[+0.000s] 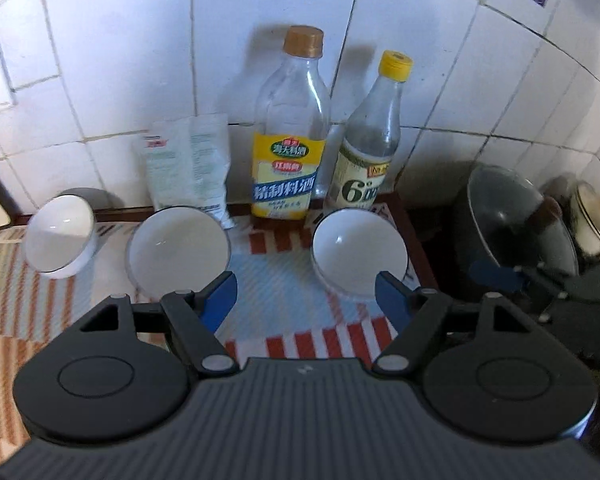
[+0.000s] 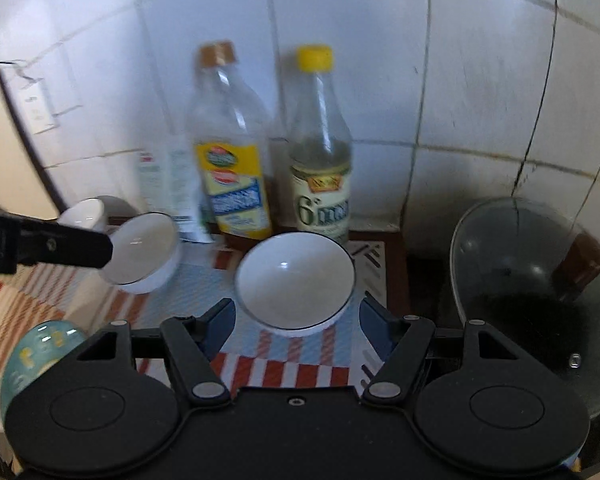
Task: Organize plates and bowls
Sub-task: 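Grasp the rim of the white bowl by the bottles with the left tool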
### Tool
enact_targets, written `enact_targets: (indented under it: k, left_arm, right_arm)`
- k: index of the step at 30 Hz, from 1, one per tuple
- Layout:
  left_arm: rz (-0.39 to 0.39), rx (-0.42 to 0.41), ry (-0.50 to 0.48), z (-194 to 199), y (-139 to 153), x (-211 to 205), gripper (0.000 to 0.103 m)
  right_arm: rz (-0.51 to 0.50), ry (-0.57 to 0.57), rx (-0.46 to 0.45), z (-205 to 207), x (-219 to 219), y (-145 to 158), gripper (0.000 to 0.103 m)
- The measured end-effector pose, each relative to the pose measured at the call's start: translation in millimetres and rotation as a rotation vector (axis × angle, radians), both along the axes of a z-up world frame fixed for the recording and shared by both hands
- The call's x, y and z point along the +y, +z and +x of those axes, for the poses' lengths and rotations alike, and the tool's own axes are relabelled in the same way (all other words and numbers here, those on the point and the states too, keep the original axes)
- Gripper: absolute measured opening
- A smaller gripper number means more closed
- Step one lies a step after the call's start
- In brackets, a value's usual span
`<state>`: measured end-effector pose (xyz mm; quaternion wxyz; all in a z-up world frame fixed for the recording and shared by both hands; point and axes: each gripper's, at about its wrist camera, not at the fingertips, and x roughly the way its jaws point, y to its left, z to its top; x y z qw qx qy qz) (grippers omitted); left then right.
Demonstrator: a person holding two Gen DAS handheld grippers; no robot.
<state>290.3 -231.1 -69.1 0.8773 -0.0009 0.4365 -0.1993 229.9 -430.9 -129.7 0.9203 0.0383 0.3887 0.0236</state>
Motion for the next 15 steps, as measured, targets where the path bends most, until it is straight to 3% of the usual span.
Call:
enact_targets:
  k: [8,11,15]
  left_arm:
    - [-0.012,0.038,0.012,56.7,-51.0,-32.7,0.072]
    - [-0.023,0.012,0.044,70.6,-64.1,-40.2,0.072]
    - [-0.037,0.018,0.08,86.3,-80.1,-47.5,0.071]
  right_arm:
    - [0.034,-0.075,0.038,54.3,-22.5,-36.7,0.073]
    - [0.044,-0.11,0.049,70.0,-31.2,-44.7,0.073]
    - [-0.016,-0.107,0.055,81.5,-33.0,-54.4,0.072]
